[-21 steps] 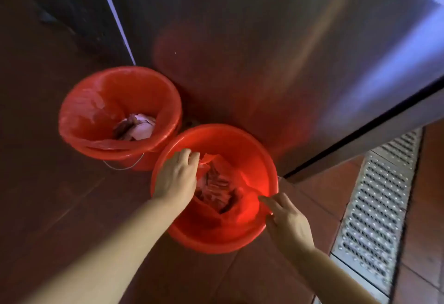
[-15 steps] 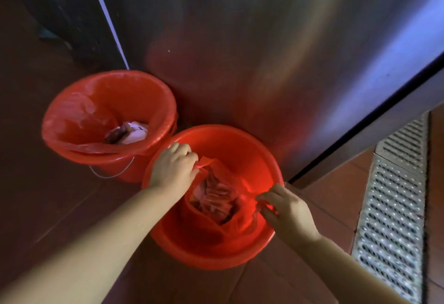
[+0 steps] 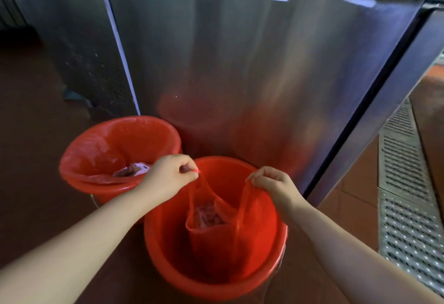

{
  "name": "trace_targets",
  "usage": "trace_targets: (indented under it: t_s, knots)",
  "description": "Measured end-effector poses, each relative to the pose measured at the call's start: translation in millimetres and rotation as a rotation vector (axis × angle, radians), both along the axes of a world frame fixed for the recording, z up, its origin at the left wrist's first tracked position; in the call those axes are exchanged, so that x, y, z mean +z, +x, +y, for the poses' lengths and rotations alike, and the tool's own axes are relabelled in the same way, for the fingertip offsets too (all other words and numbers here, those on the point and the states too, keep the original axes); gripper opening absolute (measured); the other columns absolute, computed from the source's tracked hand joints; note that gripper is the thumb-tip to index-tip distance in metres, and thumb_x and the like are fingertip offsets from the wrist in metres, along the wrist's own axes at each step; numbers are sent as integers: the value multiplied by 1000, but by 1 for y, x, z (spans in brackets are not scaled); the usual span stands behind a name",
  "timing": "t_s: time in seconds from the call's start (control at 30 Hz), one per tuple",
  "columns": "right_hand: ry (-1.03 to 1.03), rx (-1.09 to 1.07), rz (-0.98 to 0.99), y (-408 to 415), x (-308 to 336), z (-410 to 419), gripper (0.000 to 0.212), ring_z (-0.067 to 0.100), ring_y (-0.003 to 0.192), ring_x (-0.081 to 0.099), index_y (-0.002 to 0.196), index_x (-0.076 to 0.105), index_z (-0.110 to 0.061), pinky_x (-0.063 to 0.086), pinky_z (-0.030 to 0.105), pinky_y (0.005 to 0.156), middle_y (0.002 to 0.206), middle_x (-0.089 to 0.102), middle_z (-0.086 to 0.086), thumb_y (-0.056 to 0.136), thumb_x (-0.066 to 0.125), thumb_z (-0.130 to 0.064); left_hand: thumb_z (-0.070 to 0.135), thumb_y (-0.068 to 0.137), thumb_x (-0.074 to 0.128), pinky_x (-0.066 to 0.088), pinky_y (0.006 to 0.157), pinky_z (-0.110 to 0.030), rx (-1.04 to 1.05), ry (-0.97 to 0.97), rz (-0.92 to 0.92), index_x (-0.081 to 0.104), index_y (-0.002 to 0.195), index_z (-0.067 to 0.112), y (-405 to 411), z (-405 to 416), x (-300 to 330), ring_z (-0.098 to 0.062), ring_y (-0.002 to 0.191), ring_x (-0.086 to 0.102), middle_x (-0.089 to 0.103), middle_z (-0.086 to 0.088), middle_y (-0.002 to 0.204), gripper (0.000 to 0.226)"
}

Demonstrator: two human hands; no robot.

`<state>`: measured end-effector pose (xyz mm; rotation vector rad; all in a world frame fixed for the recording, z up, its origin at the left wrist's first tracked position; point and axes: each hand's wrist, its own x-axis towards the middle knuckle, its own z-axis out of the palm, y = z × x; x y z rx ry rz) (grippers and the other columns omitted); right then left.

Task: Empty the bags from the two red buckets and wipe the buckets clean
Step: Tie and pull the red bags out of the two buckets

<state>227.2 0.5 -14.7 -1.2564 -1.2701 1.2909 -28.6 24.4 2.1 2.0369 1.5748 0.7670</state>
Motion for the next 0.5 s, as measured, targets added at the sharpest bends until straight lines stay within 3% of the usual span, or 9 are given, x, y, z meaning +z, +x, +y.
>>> trace_targets:
  t_s: [0.13,0.23,0.3,0.4,0.5]
  knots:
    - [17,3,128,-15,-1,9,27,18,81,66,65,63,-16,49,29,79,88,72,14,86,57,1,21,79,72,40,64,-6,2,-2,-27,64,67,37,-5,-5,-1,6,80,57,64,13,74,22]
    - [-29,-56,187,-36,-20,8,18,25,77,67,78,55,-8,53,33,78,84,71,19,92,51,2,17,76,75,44,72,-21,-5,-32,-32,62,65,38,-7,-11,-14,-2,76,58,62,9,77,28]
    - [-36,-99,185,-49,-30,6,15,20,66,67,84,55,-7,54,26,66,76,69,15,94,50,1,15,75,76,43,74,-25,-10,-54,-51,62,65,38,-8,-14,-23,-3,75,58,60,8,76,29]
    - [26,-132,68,-66,-40,12,18,9,46,54,84,58,-9,45,19,48,57,58,2,94,46,2,14,74,77,43,70,-22,-31,-58,-76,64,64,37,-7,-14,-30,-2,73,57,61,8,74,28]
    - [64,-139,-142,-83,-51,18,23,7,50,43,79,55,-19,39,24,51,56,49,-8,94,46,-4,12,72,77,44,63,-18,-63,-81,-126,66,63,36,-2,-13,-34,1,65,58,64,16,68,27]
